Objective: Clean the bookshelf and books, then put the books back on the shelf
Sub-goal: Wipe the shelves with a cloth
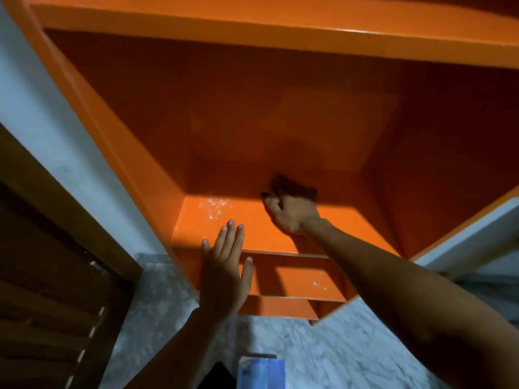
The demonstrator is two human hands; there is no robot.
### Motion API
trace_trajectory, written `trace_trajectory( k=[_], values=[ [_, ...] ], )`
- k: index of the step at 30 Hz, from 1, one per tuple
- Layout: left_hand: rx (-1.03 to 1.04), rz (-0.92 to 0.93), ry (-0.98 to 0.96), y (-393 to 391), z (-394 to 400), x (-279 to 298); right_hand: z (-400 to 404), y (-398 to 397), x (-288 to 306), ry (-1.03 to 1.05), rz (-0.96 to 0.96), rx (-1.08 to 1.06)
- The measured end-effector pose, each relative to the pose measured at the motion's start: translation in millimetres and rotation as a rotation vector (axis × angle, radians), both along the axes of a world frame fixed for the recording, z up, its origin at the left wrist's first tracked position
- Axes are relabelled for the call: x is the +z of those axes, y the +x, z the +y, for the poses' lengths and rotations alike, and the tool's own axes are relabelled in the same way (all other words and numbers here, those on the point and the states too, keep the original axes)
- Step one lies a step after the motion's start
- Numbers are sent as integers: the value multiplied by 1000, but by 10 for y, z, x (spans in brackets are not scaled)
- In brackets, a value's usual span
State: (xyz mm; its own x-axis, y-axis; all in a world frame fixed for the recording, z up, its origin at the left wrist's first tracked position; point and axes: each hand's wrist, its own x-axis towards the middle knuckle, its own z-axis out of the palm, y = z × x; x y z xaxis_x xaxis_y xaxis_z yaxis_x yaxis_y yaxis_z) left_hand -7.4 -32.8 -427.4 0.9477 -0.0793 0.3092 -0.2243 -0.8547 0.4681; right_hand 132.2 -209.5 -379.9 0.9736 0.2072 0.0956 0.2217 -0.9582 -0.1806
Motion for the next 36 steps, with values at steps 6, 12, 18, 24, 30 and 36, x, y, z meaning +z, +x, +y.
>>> trace_trajectory(
  k=[6, 12, 18, 24, 30, 36],
  values=[
    [86, -84, -193, -209, 529, -51, 237, -629, -70, 40, 95, 394],
    [90, -20, -47, -228, 779, -24, 350, -999, -37, 147, 10, 766],
    [65, 28, 206, -226, 851, -68, 391, -628, 214, 607, -207, 495],
    [46, 23, 205, -213, 917, -77, 232, 308, -168, 172, 30, -137],
    [9, 40, 155, -229, 973, -84, 757, 443, -200, 66, 116, -102],
    [-44, -55, -126, -253, 1099, -55, 1002, -115, -48, 45, 110, 187]
  ],
)
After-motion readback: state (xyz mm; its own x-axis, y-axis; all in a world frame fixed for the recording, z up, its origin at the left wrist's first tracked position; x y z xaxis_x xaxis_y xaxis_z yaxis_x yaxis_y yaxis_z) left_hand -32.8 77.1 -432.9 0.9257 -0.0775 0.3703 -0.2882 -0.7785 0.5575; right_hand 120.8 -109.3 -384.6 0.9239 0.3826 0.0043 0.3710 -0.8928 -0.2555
